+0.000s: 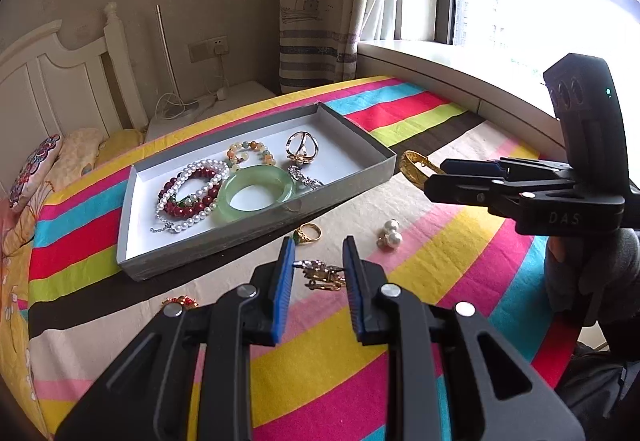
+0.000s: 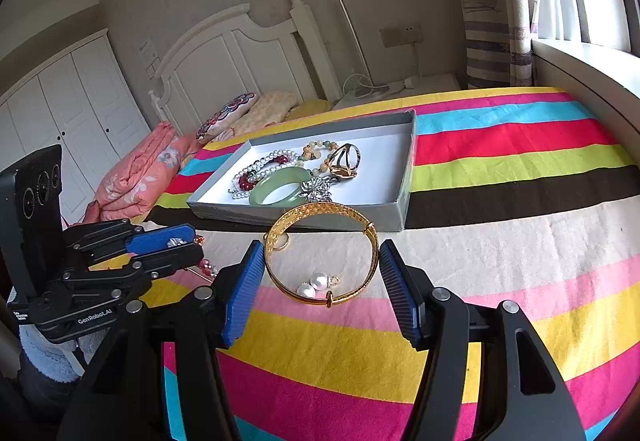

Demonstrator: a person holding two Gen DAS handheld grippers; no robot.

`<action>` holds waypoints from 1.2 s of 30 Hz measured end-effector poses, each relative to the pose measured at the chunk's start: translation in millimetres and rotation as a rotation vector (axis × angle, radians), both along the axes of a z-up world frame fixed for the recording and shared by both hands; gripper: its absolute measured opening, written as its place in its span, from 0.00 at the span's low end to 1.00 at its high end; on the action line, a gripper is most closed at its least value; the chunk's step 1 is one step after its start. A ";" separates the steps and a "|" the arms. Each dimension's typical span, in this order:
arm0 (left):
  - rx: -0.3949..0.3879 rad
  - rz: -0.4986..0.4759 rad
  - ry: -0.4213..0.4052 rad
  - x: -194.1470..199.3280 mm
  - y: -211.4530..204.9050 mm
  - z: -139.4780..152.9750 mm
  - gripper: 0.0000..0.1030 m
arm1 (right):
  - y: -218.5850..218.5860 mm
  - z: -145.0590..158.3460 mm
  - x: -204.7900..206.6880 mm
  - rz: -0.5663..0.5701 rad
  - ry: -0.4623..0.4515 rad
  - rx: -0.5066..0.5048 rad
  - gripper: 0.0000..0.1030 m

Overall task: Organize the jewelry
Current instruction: 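Carry the brooch and gold bangle into the tray and open both grippers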

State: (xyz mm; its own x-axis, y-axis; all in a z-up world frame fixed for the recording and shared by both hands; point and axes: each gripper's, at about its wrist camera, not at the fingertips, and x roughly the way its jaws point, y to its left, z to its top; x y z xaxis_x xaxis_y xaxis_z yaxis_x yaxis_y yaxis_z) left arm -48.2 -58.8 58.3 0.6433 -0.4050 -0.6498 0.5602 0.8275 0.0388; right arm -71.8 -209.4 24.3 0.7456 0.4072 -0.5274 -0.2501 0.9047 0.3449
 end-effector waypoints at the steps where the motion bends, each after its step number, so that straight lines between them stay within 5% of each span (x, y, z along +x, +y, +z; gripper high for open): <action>1: -0.017 0.002 0.004 -0.2 4.6 3.1 0.23 | 0.2 0.0 -0.3 0.001 0.001 0.000 0.56; 10: -0.098 0.048 0.010 38.1 35.5 51.7 0.23 | 11.8 4.3 7.2 0.020 -0.008 -0.060 0.56; 20: -0.173 0.145 0.001 103.0 21.3 79.6 0.23 | 17.8 31.5 49.6 0.024 -0.052 -0.087 0.56; 27: -0.255 0.222 0.037 156.0 -3.4 66.8 0.23 | 21.6 7.3 102.0 -0.003 0.053 -0.113 0.56; 36: -0.299 0.283 0.140 198.6 -24.7 24.1 0.23 | 26.4 -7.7 110.8 0.003 0.068 -0.124 0.56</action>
